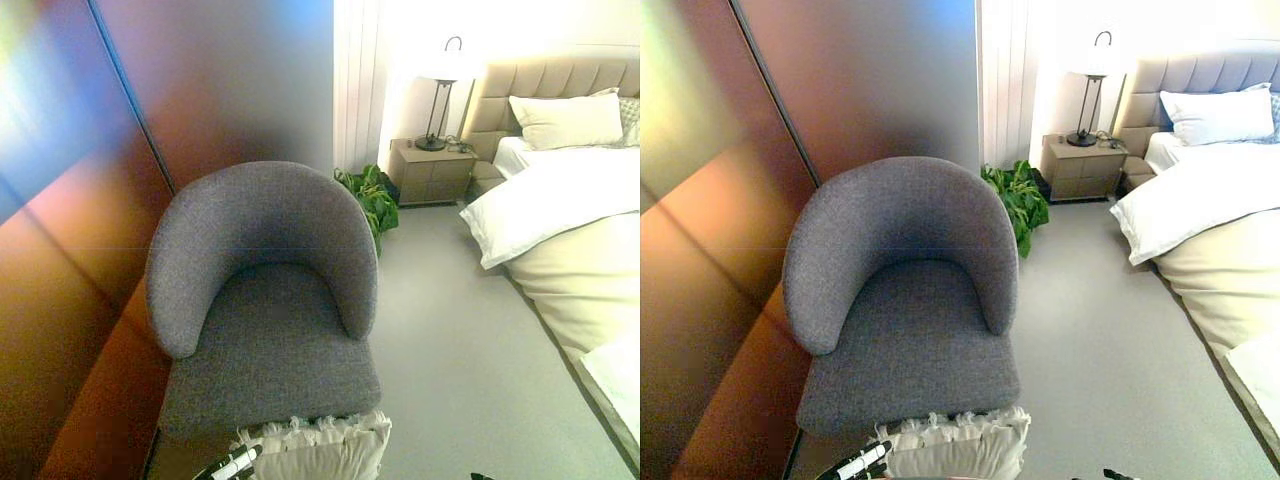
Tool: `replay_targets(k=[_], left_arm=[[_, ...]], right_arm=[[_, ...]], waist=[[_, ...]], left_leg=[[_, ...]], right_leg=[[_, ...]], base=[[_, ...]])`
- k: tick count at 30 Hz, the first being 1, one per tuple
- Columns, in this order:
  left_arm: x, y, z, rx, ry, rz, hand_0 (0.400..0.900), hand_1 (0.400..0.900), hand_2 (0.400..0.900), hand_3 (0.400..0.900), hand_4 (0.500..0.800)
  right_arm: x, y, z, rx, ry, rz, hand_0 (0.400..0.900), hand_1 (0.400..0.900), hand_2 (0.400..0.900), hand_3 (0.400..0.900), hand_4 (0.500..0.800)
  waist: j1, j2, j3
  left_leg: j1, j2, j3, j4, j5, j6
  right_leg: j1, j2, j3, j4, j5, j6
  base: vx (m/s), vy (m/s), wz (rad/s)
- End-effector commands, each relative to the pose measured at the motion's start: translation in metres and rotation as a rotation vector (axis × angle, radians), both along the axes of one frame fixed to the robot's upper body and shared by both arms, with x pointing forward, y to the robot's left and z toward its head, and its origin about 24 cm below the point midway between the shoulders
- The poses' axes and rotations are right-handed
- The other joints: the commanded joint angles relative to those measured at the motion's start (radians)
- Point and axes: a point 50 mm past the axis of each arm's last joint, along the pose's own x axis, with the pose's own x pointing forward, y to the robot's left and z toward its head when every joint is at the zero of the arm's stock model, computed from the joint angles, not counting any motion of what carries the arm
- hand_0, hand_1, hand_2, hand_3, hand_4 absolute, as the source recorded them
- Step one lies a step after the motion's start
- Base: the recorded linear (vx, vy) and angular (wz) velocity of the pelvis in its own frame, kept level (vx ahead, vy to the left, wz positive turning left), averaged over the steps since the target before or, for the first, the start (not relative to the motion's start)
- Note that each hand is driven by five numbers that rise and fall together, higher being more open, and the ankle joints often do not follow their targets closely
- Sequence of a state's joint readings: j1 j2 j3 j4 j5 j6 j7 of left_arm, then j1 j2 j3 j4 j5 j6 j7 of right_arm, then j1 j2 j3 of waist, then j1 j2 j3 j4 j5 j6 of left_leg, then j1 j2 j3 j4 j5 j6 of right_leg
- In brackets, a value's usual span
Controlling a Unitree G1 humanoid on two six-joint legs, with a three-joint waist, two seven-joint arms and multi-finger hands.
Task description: Pick up the pillow and put it on the sofa.
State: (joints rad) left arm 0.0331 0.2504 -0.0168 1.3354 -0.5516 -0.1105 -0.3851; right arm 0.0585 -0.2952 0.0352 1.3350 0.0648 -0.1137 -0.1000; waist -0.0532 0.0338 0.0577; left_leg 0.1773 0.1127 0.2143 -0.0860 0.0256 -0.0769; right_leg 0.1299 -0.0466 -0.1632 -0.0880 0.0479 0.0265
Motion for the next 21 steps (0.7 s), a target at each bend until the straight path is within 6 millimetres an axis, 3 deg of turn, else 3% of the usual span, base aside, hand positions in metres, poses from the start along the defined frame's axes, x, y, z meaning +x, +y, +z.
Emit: replay_targets(k=[1, 21], left_arm=[[0.031, 0.021, 0.012, 0.094, -0.101, -0.02, 0.9, 0.9, 0.9, 0.9, 0.8], [0.031, 0.035, 0.015, 0.267, -0.072, 0.025, 0.9, 0.9, 0.9, 0.9, 0.8]], right_arm=[[0.027, -0.018, 0.01, -0.076, -0.063, 0.031, 0.9, 0.9, 0.9, 0.9, 0.8], [0.025, -0.019, 0.011, -0.079, -0.071, 0.033, 0.9, 0.9, 0.9, 0.9, 0.8]], waist=[[-0.01, -0.015, 0.009], [-0.006, -0.018, 0.023]], left_leg=[[0.006, 0.007, -0.011, 0.011, -0.062, 0.011], [-0.002, 0.004, -0.02, 0.012, -0.059, 0.011]], right_leg=[[0.015, -0.065, -0.033, 0.056, -0.092, 0.091], [0.011, -0.062, -0.039, 0.061, -0.098, 0.089]], base=[[0.0, 0.0, 0.0], [0.0, -0.002, 0.01]])
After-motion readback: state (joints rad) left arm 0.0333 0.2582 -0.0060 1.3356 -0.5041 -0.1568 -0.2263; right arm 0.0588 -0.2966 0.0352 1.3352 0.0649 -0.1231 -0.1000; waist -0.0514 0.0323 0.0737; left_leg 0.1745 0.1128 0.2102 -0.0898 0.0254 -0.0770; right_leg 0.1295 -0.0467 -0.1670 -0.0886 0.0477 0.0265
